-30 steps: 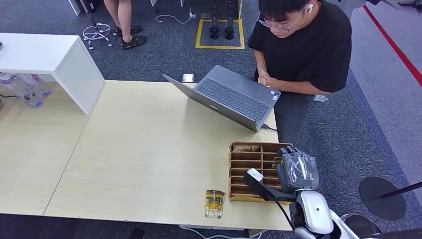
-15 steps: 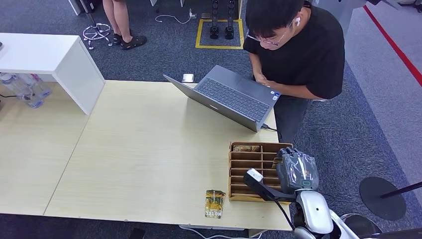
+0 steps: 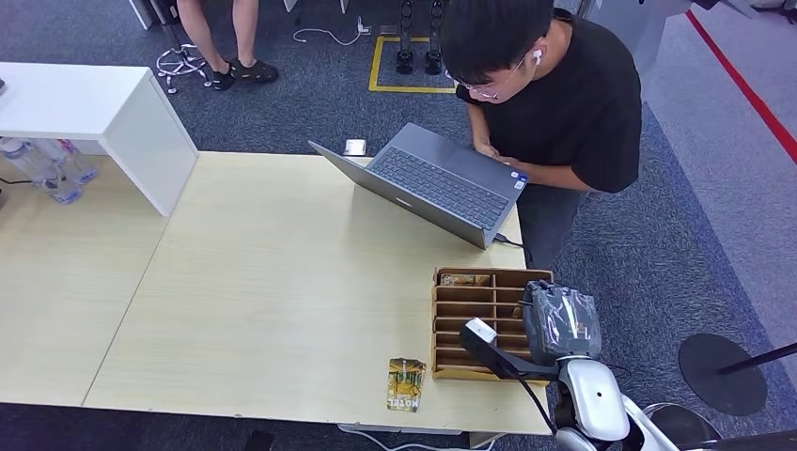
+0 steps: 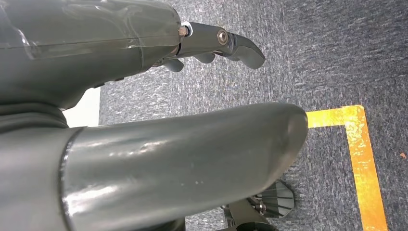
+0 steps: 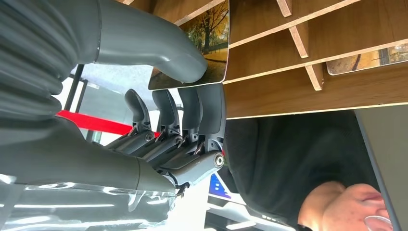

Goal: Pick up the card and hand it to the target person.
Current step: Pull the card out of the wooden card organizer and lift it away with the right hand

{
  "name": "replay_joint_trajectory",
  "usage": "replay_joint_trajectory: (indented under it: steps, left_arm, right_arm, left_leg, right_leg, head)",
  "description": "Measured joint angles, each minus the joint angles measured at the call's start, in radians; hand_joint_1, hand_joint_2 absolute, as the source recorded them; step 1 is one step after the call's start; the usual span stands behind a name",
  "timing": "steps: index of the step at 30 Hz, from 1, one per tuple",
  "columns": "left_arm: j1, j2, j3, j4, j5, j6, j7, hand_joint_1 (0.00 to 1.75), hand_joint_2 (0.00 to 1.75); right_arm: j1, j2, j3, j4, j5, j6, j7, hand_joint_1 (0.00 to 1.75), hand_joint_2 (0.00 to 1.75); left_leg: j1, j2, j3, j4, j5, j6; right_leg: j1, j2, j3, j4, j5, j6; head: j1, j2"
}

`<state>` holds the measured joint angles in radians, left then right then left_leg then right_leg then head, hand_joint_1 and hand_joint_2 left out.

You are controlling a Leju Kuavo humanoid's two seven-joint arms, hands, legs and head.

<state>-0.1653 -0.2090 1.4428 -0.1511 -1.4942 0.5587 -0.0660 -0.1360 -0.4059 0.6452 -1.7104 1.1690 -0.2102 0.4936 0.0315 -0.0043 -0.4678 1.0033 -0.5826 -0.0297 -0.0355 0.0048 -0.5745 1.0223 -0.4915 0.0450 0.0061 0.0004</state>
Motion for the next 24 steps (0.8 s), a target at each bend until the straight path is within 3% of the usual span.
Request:
replay_joint_trajectory:
  steps: [12, 24]
  left_arm:
    - [0.000, 0.000, 0.000, 0.000, 0.000, 0.001, -0.003, 0.00, 0.00]
    - [0.000, 0.001, 0.000, 0.000, 0.004, 0.004, -0.010, 0.00, 0.00]
  right_arm:
    - [-0.003, 0.000, 0.001, 0.000, 0.006, 0.018, 0.000, 1.47, 1.75]
    - [-0.031, -0.051, -0.002, -0.119, -0.006, 0.196, 0.032, 1.64, 1.75]
  left_leg:
    - [0.000, 0.000, 0.000, 0.000, 0.000, 0.000]
    - [0.000, 0.000, 0.002, 0.000, 0.000, 0.000]
  right_leg:
    - [0.000, 0.000, 0.000, 0.000, 0.000, 0.000]
    - [0.000, 0.000, 0.000, 0.000, 0.000, 0.001]
  head:
    - [0.000, 0.000]
    - [0.000, 0.000]
